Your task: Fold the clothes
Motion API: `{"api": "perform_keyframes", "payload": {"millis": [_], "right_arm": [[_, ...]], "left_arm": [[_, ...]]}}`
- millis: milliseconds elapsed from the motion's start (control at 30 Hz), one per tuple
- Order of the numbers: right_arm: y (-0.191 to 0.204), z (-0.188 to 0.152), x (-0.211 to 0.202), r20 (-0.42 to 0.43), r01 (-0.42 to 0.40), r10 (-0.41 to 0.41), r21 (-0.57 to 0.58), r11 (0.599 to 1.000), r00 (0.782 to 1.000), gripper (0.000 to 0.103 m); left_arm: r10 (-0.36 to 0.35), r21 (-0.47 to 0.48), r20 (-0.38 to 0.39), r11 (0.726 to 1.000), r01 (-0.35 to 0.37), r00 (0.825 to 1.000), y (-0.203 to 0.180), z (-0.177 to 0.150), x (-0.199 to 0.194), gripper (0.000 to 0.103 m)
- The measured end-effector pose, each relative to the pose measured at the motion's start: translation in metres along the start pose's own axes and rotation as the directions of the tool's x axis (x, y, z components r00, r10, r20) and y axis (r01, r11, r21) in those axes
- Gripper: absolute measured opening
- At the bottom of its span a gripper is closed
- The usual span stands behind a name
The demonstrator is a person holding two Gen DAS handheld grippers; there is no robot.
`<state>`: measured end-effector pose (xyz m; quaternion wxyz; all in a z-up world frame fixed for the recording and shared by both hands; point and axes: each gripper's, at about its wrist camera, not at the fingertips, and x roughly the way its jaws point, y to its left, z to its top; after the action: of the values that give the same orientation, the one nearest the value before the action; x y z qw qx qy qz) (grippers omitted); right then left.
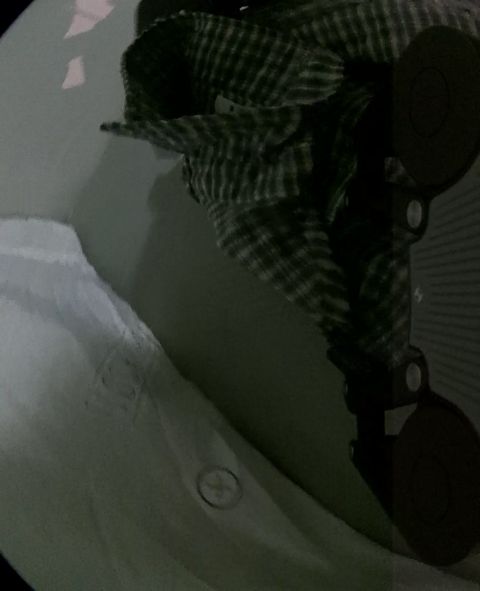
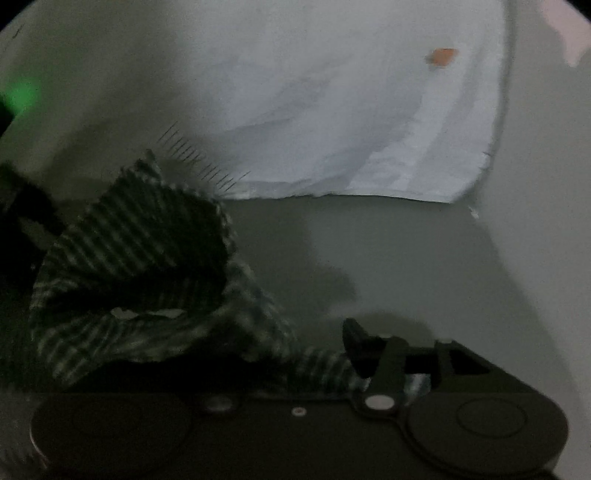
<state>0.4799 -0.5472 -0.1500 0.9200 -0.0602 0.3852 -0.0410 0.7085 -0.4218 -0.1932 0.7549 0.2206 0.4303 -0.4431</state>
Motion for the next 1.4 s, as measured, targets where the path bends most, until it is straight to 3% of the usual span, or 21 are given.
{"api": "perform_keyframes", "payload": {"millis": [100, 133, 167, 200, 233, 267, 333, 400, 433, 500, 533, 600, 700, 867, 933, 1033, 1067, 1133, 1233, 1300, 1400], "right_arm": [[0.005, 0.008, 0.014, -0.052, -0.089, 0.084, -0.093, 0.992, 0.995, 0.061], [0.01, 0.008, 0.02, -0.058, -0.104, 0.097, -0.129, 0.986, 0.994, 0.041], [0.015, 0.01, 0.022, -0.05, -0.088, 0.081, -0.15, 0.985, 0.995, 0.023], [0.02, 0.011, 0.022, -0.039, -0.067, 0.061, -0.168, 0.983, 0.997, 0.012], [0.023, 0.014, 0.019, -0.012, -0.034, 0.032, -0.171, 0.985, 0.999, 0.011], [0.024, 0.02, 0.011, 0.029, -0.001, 0.006, -0.159, 0.987, 1.0, 0.01], [0.028, 0.033, -0.017, 0.118, 0.05, -0.036, -0.123, 0.991, 0.992, 0.009], [0.034, 0.05, -0.065, 0.232, 0.069, -0.044, -0.1, 0.993, 0.972, 0.009], [0.037, 0.059, -0.089, 0.289, 0.076, -0.047, -0.089, 0.993, 0.956, 0.009], [0.045, 0.074, -0.137, 0.4, 0.086, -0.045, -0.085, 0.993, 0.916, 0.009], [0.048, 0.082, -0.161, 0.453, 0.091, -0.044, -0.083, 0.992, 0.89, 0.009], [0.059, 0.095, -0.208, 0.554, 0.097, -0.033, -0.086, 0.992, 0.832, 0.009], [0.081, 0.111, -0.28, 0.702, 0.111, -0.008, -0.101, 0.989, 0.713, 0.009], [0.126, 0.116, -0.415, 0.885, 0.15, 0.039, -0.122, 0.981, 0.463, 0.009], [0.144, 0.111, -0.467, 0.93, 0.17, 0.057, -0.126, 0.977, 0.364, 0.009], [0.166, 0.098, -0.526, 0.962, 0.162, 0.085, -0.13, 0.978, 0.259, 0.009], [0.173, 0.094, -0.542, 0.968, 0.154, 0.096, -0.134, 0.979, 0.232, 0.009], [0.19, 0.084, -0.568, 0.972, 0.15, 0.11, -0.143, 0.978, 0.21, 0.009], [0.216, 0.075, -0.583, 0.965, 0.16, 0.13, -0.169, 0.972, 0.227, 0.009], [0.235, 0.065, -0.592, 0.956, 0.154, 0.155, -0.197, 0.968, 0.247, 0.009], [0.258, 0.051, -0.598, 0.942, 0.146, 0.189, -0.235, 0.961, 0.276, 0.009]], "left_arm": [[0.011, 0.002, 0.025, 1.0, -0.011, 1.0, -0.003, -0.001, 0.004, 0.059], [0.016, -0.008, 0.037, 1.0, -0.016, 0.999, -0.003, -0.002, 0.004, 0.052], [0.035, -0.029, 0.054, 0.999, -0.034, 0.998, -0.004, -0.004, 0.002, 0.032], [0.056, -0.05, 0.067, 0.997, -0.052, 0.996, -0.004, -0.005, 0.001, 0.02], [0.08, -0.07, 0.069, 0.995, -0.075, 0.994, -0.007, -0.006, -0.003, 0.009], [0.111, -0.088, 0.074, 0.991, -0.104, 0.991, -0.009, -0.007, -0.008, 0.009], [0.242, -0.118, 0.126, 0.967, -0.228, 0.962, -0.022, -0.005, -0.038, 0.008], [0.302, -0.196, 0.198, 0.944, -0.265, 0.933, -0.034, -0.005, -0.085, 0.008], [0.342, -0.233, 0.243, 0.929, -0.288, 0.908, -0.041, -0.005, -0.114, 0.008], [0.423, -0.305, 0.335, 0.894, -0.329, 0.842, -0.057, -0.007, -0.175, 0.008], [0.465, -0.337, 0.382, 0.875, -0.348, 0.799, -0.065, -0.009, -0.207, 0.008], [0.549, -0.386, 0.476, 0.832, -0.398, 0.687, -0.083, -0.016, -0.273, 0.008], [0.657, -0.482, 0.585, 0.753, -0.448, 0.475, -0.116, -0.03, -0.369, 0.008], [0.704, -0.599, 0.705, 0.657, -0.458, 0.086, -0.19, -0.075, -0.519, 0.008], [0.682, -0.612, 0.731, 0.641, -0.463, -0.023, -0.219, -0.1, -0.564, 0.008], [0.636, -0.632, 0.751, 0.615, -0.471, -0.176, -0.263, -0.14, -0.627, 0.008], [0.629, -0.638, 0.75, 0.604, -0.478, -0.207, -0.275, -0.152, -0.641, 0.008], [0.628, -0.652, 0.739, 0.578, -0.49, -0.244, -0.294, -0.178, -0.663, 0.008], [0.647, -0.675, 0.712, 0.528, -0.515, -0.271, -0.316, -0.212, -0.677, 0.008], [0.672, -0.693, 0.69, 0.505, -0.515, -0.268, -0.323, -0.235, -0.686, 0.008], [0.697, -0.708, 0.678, 0.535, -0.461, -0.234, -0.336, -0.267, -0.698, 0.008]]}}
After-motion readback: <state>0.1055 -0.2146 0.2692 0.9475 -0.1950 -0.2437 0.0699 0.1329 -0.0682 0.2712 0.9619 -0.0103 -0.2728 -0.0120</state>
